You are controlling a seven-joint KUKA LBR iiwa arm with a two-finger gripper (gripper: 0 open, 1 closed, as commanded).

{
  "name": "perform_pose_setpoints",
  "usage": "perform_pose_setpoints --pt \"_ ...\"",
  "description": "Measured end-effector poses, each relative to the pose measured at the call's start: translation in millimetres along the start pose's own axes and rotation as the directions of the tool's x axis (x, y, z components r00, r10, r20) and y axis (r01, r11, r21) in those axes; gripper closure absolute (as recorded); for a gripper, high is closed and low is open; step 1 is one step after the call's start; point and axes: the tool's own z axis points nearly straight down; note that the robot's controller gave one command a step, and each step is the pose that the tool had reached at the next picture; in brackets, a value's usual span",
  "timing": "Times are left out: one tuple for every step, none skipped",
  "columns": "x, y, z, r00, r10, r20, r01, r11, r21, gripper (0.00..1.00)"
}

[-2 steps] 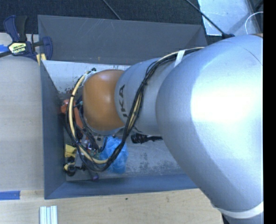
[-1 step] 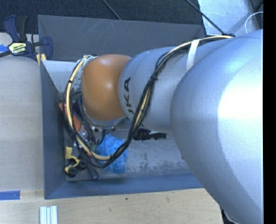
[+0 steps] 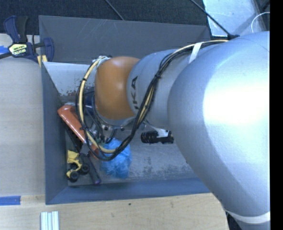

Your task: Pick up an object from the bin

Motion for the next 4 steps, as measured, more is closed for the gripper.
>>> perform_pose_setpoints --pt "12.0 5.1 29.7 0.98 0.199 -0.004 -0.199 0.98 0.005 0.0" --pt "-27.2 15.0 28.0 1.0 0.016 -0.013 -0.016 1.0 0.004 1.0" --pt "-27.2 15.0 27.7 1.0 0.016 -0.012 -0.016 1.0 0.004 1.0" --pt "-28.5 13.7 19.1 1.0 0.017 -0.007 -0.017 1.0 0.003 1.0"
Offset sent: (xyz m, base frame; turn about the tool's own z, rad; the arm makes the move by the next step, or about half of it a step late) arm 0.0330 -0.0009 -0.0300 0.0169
